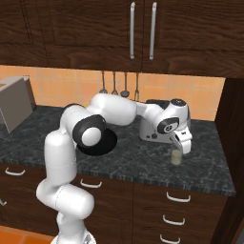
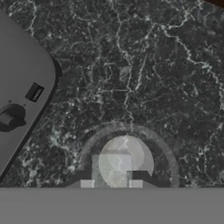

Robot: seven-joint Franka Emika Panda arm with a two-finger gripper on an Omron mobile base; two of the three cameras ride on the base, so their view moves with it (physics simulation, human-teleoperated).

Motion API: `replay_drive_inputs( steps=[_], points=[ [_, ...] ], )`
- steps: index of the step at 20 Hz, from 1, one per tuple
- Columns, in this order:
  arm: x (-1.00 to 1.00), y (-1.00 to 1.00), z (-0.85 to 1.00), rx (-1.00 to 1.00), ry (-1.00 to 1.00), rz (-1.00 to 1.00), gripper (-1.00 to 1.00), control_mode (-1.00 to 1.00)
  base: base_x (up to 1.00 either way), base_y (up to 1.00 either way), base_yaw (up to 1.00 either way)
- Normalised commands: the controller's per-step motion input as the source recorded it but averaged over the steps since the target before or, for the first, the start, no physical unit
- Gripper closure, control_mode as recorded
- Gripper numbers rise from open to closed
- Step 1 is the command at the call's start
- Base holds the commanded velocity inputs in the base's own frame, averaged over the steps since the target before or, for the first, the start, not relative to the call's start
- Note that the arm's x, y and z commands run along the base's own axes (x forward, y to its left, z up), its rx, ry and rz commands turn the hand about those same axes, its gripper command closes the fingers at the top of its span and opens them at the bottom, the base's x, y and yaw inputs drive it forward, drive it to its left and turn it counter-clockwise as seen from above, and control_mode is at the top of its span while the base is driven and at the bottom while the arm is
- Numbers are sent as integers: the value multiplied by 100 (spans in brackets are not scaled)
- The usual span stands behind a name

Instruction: Grab a lemon wedge from the fridge and one ice cube from the ice bowl, and put them in the glass of lemonade.

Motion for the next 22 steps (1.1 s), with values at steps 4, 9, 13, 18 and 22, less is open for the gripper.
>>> replay_drive_inputs(
  steps=[4, 9, 13, 18, 22],
  points=[
    [0, 0, 0, 0, 0, 0, -100, -100, 0, 0, 0],
    [0, 0, 0, 0, 0, 0, -100, -100, 0, 0, 0],
    [0, 0, 1, 0, 0, 0, -100, -100, 0, 0, 0],
    [0, 13, 22, 0, 0, 0, -100, -100, 0, 0, 0],
    [0, 38, 52, 0, 0, 0, -100, -100, 0, 0, 0]
  ],
)
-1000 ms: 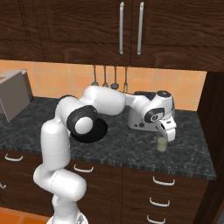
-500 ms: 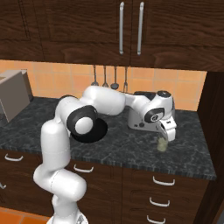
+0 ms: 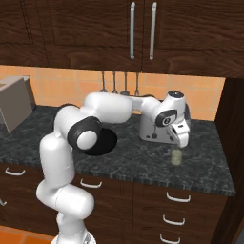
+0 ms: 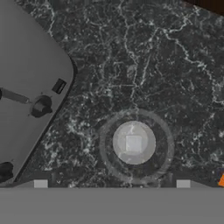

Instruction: Grab a lemon wedge from the fridge and one ice cube from the ice bowl, and put them in the glass of lemonade.

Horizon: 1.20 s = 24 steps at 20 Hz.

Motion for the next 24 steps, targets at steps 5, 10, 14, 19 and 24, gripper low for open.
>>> replay_drive_inputs(
  steps=[5, 10, 14, 19, 24],
  points=[
    [-6, 22, 32, 0, -5, 0, -100, -100, 0, 0, 0],
    [-14, 19, 31, 0, -11, 0, -100, -100, 0, 0, 0],
    [-19, 44, 37, 0, -16, 1, -100, -100, 0, 0, 0],
    [-19, 62, 26, 0, -2, 9, -100, -100, 0, 0, 0],
    [-33, 98, 0, 0, 12, 25, -100, -100, 0, 0, 0]
  ],
)
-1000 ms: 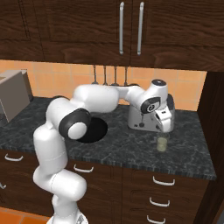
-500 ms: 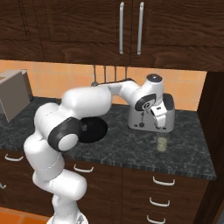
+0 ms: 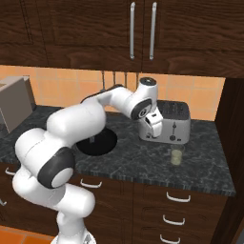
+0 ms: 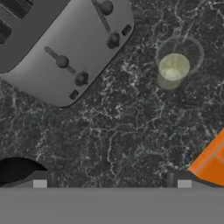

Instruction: Grab a lemon wedge from the fridge and one ice cube from the ice bowl, and put them in the glass of lemonade.

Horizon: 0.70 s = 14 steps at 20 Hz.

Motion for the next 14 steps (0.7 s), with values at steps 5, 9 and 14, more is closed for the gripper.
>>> replay_drive_inputs(
  steps=[5, 9, 14],
  points=[
    [-39, 100, 5, -1, 19, 34, -100, -100, 0, 0, 0],
    [-54, 100, 21, -8, 16, 40, -100, -100, 0, 0, 0],
    [-79, 100, 1, -2, -1, 41, -100, -100, 0, 0, 0]
  ],
)
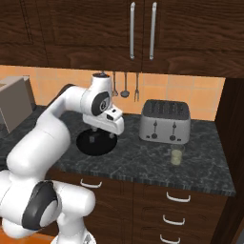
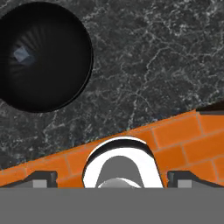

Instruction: Grab a lemon wedge from the fridge and one ice cube from the ice bowl, and put them in the glass of lemonade.

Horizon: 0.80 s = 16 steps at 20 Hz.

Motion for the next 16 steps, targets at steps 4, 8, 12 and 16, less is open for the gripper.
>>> replay_drive_inputs(
  steps=[4, 8, 12, 16],
  points=[
    [-73, 99, 1, -2, 0, 40, -100, -100, 0, 0, 0],
    [-88, 32, 0, 0, -21, 26, -100, -100, 0, 0, 0],
    [-81, 5, 13, 0, -34, 8, -100, -100, 0, 0, 0],
    [-17, 5, 5, 0, -10, 1, -100, -100, 0, 0, 0]
  ],
)
